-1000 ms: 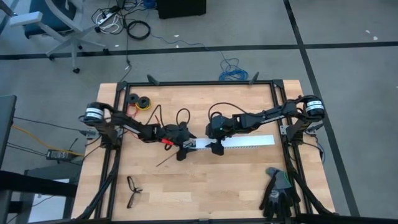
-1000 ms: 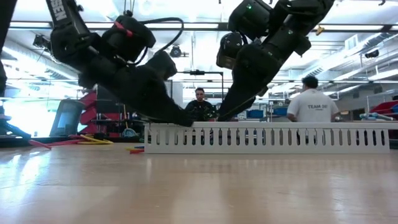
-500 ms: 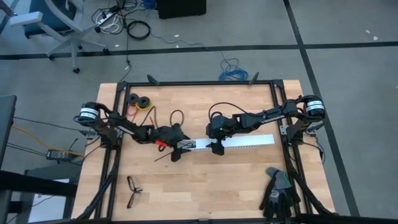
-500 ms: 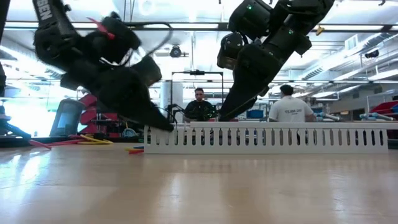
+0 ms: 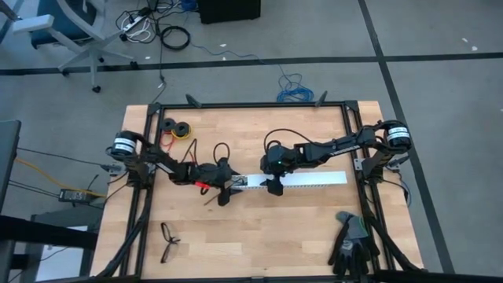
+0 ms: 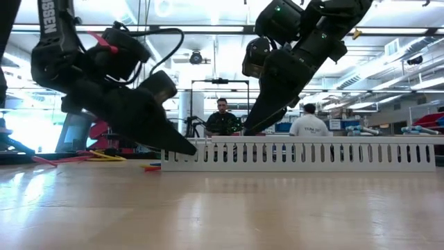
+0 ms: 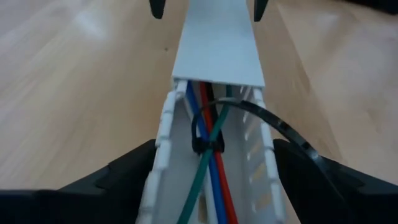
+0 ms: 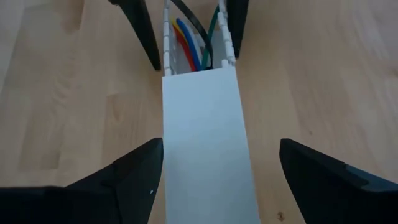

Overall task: Ziptie cables
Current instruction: Close the white cable duct

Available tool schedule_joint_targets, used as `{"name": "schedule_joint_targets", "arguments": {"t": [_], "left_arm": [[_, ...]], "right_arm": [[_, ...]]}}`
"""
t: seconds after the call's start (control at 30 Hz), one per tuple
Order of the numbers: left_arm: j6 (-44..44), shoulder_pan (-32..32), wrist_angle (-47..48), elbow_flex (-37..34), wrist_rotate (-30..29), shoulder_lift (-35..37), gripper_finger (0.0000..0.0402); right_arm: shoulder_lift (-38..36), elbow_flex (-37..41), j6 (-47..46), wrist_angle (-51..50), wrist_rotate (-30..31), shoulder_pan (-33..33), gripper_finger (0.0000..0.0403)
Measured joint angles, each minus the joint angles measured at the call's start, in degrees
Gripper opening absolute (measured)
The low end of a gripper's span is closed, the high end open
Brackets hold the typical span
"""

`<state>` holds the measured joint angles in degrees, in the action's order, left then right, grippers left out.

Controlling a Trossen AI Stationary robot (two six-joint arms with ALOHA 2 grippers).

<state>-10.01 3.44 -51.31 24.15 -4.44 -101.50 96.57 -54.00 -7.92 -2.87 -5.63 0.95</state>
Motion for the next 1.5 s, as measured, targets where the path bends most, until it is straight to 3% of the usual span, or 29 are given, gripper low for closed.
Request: {"name": "schedule_joint_targets", "arguments": {"t": [0.33,0.63,0.9,1.5], "left_arm": [[3.75,0.0,0.23,3.3,0.09,-3.03,0.0315],[3.45,0.0,1.38,3.2,0.19,-3.03,0.0267],[3.39,0.01,1.34,3.2,0.39,-3.01,0.0249],[3.35,-0.04,1.38,3.2,0.26,-3.01,0.0249]], "right_arm": [[0.0,0.0,-0.11,-0.19,-0.02,0.0,0.0308],[0.0,0.0,-1.47,-0.24,-0.23,-0.02,0.0308],[-0.04,0.0,1.56,-1.24,-6.7,-0.09,0.0308],[-0.04,0.0,4.43,-7.36,-0.25,-1.17,0.0308]]}}
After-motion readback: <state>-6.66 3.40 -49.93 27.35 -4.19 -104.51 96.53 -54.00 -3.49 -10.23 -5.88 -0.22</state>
